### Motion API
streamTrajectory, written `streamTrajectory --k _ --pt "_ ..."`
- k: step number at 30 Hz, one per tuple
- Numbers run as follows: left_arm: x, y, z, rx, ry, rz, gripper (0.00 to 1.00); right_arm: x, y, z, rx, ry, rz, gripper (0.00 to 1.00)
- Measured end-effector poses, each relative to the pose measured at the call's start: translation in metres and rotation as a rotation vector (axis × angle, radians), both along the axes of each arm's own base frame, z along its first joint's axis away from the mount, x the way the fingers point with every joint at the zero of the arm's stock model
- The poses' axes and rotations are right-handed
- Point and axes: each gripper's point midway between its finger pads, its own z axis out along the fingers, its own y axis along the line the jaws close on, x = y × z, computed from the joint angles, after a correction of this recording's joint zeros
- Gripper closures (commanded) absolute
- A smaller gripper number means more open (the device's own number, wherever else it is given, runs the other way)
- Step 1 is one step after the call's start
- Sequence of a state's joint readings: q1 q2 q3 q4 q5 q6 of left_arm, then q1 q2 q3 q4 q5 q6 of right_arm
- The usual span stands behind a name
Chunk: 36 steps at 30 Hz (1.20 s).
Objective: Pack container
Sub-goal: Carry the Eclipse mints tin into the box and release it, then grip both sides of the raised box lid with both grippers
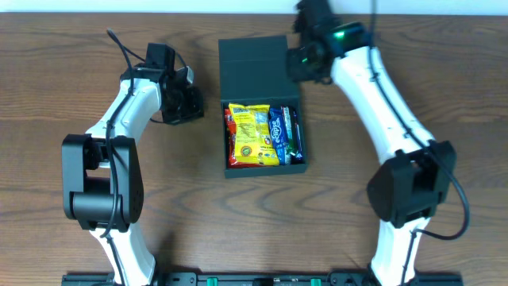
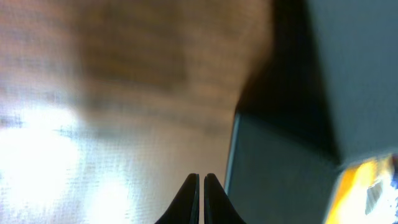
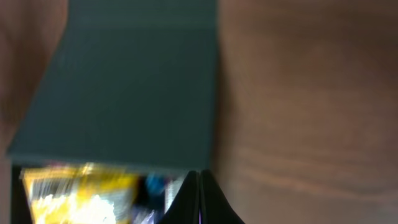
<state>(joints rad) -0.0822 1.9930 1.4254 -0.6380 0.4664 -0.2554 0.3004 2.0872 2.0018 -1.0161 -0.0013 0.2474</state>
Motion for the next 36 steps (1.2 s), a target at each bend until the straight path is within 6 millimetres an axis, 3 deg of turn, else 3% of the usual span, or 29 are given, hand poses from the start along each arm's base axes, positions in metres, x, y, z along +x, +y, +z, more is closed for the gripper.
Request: streamTrajectory --k 4,7,13,17,21,25,36 --pt "0.022 -0.004 0.009 -0.039 -0.070 0.063 0.94 0.020 -0.037 -0.009 0.076 0.000 -0.065 0.99" --pt "0.031 -0.007 0.013 -0.065 -0.081 0.124 0.94 0.030 -0.053 -0.035 0.156 0.054 -0.087 0.99" --pt "0.044 -0.015 0.015 -0.143 -0.066 0.216 0.94 0.023 -0.044 -0.124 0.344 0.269 -0.069 0.99" --pt "0.052 -0.022 -0.003 -0.179 0.017 0.242 0.95 0.014 -0.032 -0.159 0.415 0.352 -0.054 0.99" --pt "0.058 -0.028 -0.029 -0.191 0.136 0.259 0.94 0.021 -0.021 -0.155 0.485 0.326 -0.019 0.99" --pt "0.068 -0.033 -0.040 -0.210 0.181 0.261 0.94 0.023 -0.014 -0.150 0.527 0.319 0.002 0.99" --pt "0.082 -0.051 -0.030 -0.260 0.133 0.238 0.94 0.024 0.021 -0.143 0.638 0.301 0.098 0.99"
